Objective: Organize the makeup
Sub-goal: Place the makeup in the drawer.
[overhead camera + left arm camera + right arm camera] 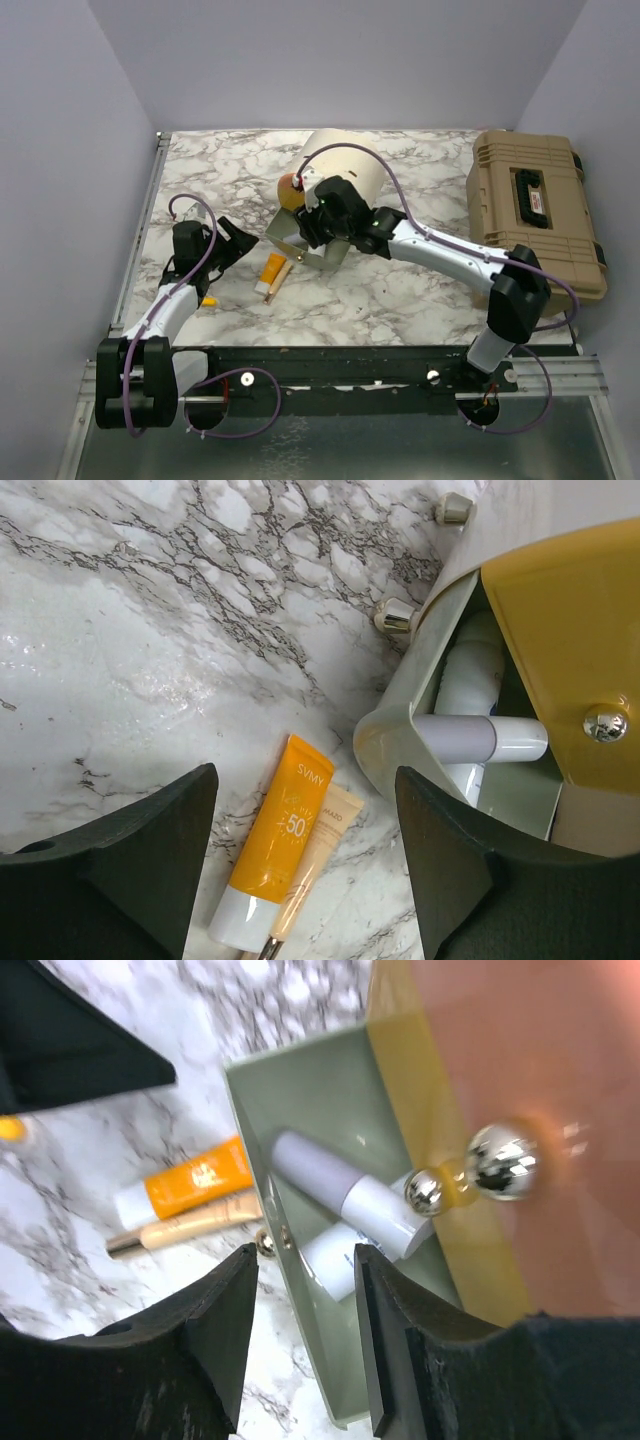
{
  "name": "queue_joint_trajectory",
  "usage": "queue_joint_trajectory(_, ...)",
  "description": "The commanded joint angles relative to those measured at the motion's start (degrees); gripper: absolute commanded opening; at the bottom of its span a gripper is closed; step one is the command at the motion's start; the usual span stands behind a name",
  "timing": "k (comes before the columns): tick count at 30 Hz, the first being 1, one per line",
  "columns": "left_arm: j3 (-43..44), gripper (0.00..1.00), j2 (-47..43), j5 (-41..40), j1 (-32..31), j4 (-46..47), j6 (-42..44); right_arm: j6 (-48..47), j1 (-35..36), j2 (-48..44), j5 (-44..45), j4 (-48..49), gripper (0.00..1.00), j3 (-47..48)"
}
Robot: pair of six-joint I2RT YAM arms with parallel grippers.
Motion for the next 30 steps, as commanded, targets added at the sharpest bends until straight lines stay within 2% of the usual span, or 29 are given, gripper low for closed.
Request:
queue_joint_trajectory(1, 1.4, 0.73, 1.0, 1.3, -0.4, 1.4, 0.8, 0.9, 0.4, -2.6, -1.2, 2.7, 0.49, -0.7)
queue_joint_trajectory(7, 1.6, 0.73, 2.9, 2.2, -2.7, 2.0, 1.0, 5.1, 0.4, 1.9, 2.1, 3.1, 0.49, -1.1)
queue_joint_trajectory(11, 1.4, 0.73, 3.2, 1.2, -3.8, 2.0, 0.9, 5.3, 0.4, 7.4, 5.2, 0.6, 0.42, 2.3)
queue_joint_trajectory(13, 1.5, 0.73, 3.1, 0.6, -4.1, 2.0, 0.8, 4.4, 0.4, 8.7, 9.3, 5.1, 0.39, 0.8)
queue_joint_trajectory(15, 1.8, 0.73, 3.3, 0.5, -4.2, 2.0, 0.8, 1.5, 0.4, 10.2, 12.6, 9.2, 0.38, 0.6)
queue_joint_trajectory(18, 2.1, 0.73, 3.2, 0.8, -4.4, 1.9, 1.0, -2.0, 0.4, 11.6, 13.6, 10.4, 0.38, 3.1)
queue_joint_trajectory(24, 1.5, 0.73, 2.4, 0.0, -4.7, 1.9, 0.7, -14.8, 1.0, 12.0, 6.9, 16.9, 0.42, 2.4)
queue_joint_trajectory(26, 1.4, 0.73, 2.2, -0.3, -4.7, 1.9, 0.7, -18.9, 1.0, 14.0, 5.9, 14.1, 0.46, 4.6)
queue_joint_trajectory(30, 1.1, 0.73, 2.1, -0.6, -4.8, 1.9, 0.4, -21.2, 1.0, 21.5, 11.1, 5.7, 0.45, 13.8)
